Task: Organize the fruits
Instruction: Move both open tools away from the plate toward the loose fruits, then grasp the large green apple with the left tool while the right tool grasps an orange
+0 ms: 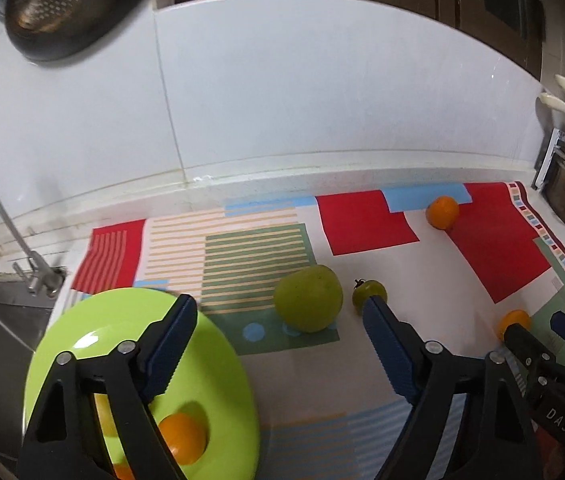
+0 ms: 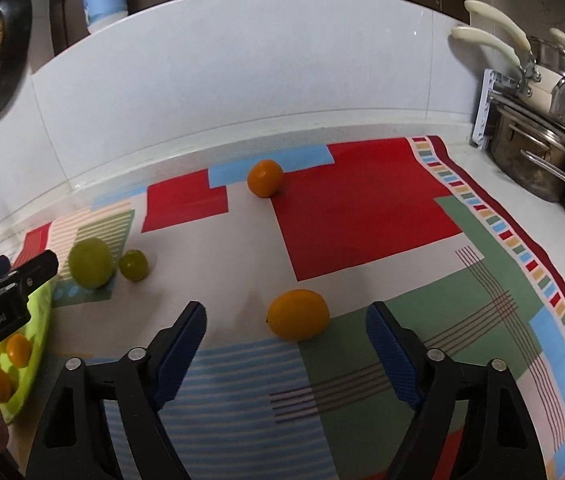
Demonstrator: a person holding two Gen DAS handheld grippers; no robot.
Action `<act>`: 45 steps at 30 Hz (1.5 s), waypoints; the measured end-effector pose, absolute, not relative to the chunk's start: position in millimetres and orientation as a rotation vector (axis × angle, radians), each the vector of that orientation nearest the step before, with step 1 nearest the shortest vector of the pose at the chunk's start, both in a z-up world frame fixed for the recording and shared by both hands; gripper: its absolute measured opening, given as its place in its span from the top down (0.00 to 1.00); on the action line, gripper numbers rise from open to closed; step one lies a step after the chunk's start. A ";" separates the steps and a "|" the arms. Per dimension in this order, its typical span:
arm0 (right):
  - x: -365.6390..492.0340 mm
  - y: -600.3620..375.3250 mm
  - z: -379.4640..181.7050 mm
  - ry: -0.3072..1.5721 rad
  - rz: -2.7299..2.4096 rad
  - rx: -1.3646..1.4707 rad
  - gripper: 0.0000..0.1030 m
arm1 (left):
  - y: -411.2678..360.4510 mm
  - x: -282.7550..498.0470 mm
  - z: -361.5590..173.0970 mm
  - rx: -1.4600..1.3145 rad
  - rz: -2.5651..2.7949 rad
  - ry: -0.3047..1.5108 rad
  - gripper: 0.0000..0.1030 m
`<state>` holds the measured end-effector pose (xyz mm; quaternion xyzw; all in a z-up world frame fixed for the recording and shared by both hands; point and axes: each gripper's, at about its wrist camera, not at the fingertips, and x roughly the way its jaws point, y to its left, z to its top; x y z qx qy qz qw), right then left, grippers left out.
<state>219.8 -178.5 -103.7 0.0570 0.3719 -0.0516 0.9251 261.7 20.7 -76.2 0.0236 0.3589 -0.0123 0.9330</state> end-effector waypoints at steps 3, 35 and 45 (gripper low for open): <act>225.6 -180.0 -109.8 0.779 -0.109 0.122 0.26 | 16.9 272.5 -83.2 0.043 -0.045 0.760 0.25; 268.9 -153.9 -108.1 0.772 0.019 0.086 0.61 | 22.7 314.2 -113.7 -0.080 -0.116 0.900 0.52; 261.6 -143.5 -88.9 0.750 0.093 0.075 0.61 | 30.7 282.0 -83.7 -0.092 -0.130 0.831 0.52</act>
